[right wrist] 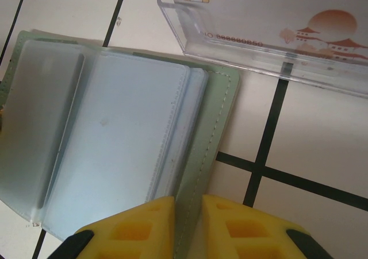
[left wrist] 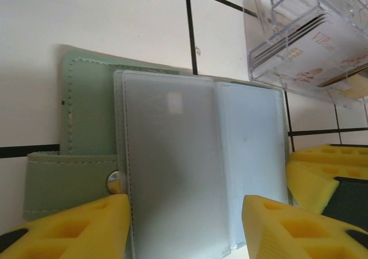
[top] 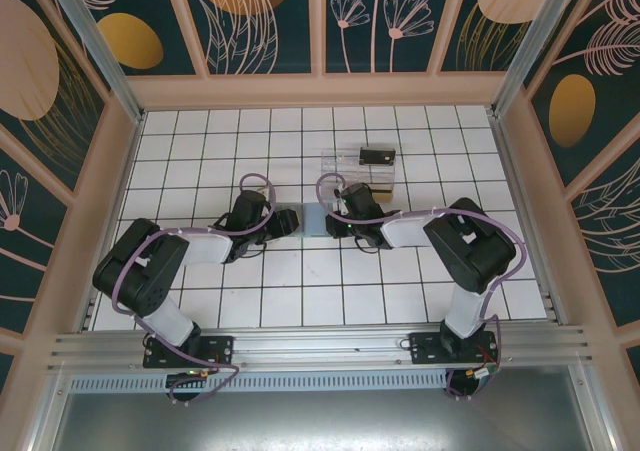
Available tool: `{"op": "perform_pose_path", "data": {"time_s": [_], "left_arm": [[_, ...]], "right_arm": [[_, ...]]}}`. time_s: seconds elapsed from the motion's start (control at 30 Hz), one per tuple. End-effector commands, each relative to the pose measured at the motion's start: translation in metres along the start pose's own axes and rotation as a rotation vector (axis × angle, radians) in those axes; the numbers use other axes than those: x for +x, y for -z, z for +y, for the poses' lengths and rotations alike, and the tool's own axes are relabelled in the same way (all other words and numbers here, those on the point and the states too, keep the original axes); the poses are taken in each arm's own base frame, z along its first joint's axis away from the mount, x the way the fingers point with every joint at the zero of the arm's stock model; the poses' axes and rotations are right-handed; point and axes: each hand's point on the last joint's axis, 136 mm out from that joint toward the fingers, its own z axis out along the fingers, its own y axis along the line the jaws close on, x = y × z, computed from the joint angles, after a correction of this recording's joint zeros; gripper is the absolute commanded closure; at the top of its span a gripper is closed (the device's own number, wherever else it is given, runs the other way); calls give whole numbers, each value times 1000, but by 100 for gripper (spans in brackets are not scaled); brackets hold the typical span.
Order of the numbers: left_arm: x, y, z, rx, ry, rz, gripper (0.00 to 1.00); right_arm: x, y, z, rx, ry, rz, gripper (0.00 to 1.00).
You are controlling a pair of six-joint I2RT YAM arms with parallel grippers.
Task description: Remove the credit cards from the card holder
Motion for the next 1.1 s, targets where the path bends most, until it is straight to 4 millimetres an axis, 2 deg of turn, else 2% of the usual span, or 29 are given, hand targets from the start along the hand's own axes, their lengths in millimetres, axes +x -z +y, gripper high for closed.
{"op": "perform_pose_path", "data": {"time_s": [0.0,0.27,0.4,0.6,0.83,1.07], "left_arm": [[-11,4,-22,88,-21,-23,44],[-15,8,-35,140,-29,-25,42],[-20,11,-25,80,-29,-59,42],[-29,13,1,-86,-33,-98,42],[-32,4,3,-106,-36,-87,42],[-25,-8,5,-99,-38,-46,43]], "right_arm": [[7,-9,8,-20,1,26,78],[7,-9,8,-17,1,26,78],[7,-9,7,-14,1,27,78],[7,-9,8,-17,3,28,78],[7,-9,8,-16,4,28,78],[7,-9,7,-14,2,29,78]]}}
